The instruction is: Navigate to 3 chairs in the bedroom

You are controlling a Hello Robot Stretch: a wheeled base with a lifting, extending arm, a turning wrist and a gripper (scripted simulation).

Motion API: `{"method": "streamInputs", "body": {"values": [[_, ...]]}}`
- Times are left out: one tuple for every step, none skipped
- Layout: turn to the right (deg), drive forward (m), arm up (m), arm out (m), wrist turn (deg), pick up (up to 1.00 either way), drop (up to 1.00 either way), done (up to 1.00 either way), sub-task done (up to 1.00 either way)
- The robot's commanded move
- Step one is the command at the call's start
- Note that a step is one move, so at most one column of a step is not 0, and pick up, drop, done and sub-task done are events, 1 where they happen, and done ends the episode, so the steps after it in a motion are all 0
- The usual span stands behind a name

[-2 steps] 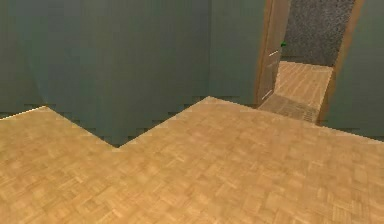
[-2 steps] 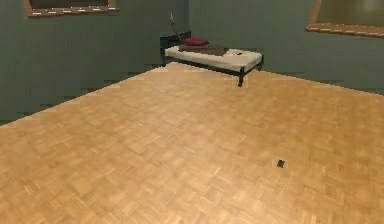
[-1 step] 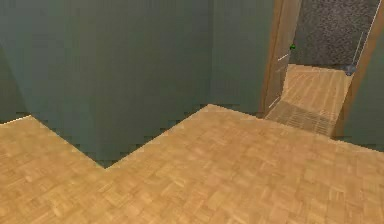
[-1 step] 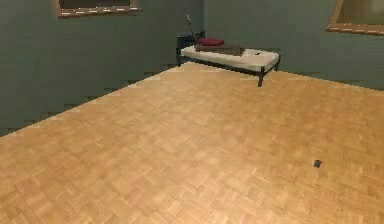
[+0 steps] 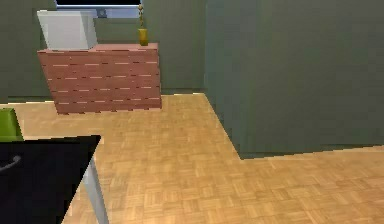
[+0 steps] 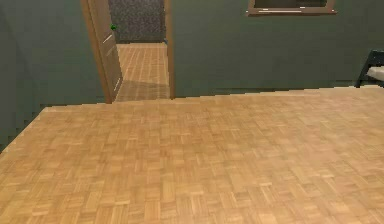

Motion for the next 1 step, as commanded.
{"method": "streamInputs", "body": {"values": [[-6.0,0.0,0.0,0.0,0.0,0.0,0.0,0.0,0.0]]}}
